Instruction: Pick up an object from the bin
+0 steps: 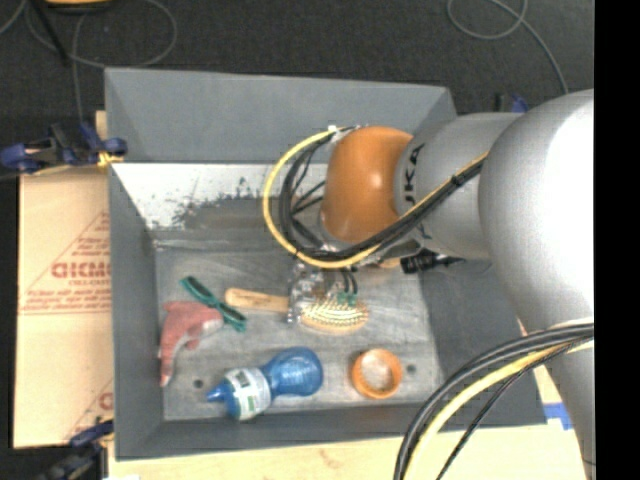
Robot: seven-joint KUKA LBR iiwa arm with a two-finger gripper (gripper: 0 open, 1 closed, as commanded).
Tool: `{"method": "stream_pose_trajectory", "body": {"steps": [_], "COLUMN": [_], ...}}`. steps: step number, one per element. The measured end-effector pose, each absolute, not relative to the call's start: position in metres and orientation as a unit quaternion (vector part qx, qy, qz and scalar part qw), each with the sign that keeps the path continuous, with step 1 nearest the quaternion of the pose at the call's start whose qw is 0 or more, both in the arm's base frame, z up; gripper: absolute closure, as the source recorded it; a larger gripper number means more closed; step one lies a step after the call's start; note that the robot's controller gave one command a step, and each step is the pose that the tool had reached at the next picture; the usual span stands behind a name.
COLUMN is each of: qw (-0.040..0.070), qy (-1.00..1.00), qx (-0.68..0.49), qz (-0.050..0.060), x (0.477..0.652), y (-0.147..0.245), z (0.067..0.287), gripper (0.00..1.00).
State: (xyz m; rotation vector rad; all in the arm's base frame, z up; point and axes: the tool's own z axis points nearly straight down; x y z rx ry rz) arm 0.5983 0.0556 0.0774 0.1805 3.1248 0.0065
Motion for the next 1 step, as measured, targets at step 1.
{"method": "stream_pose_trajectory", "body": {"steps": [1], "qw": [0.006], "qy": [0.998], "qx": [0.069], "qz": [0.001], "x": [0.6056], "y": [0.0482], "z": [0.2732], "gripper": [1.00]}}
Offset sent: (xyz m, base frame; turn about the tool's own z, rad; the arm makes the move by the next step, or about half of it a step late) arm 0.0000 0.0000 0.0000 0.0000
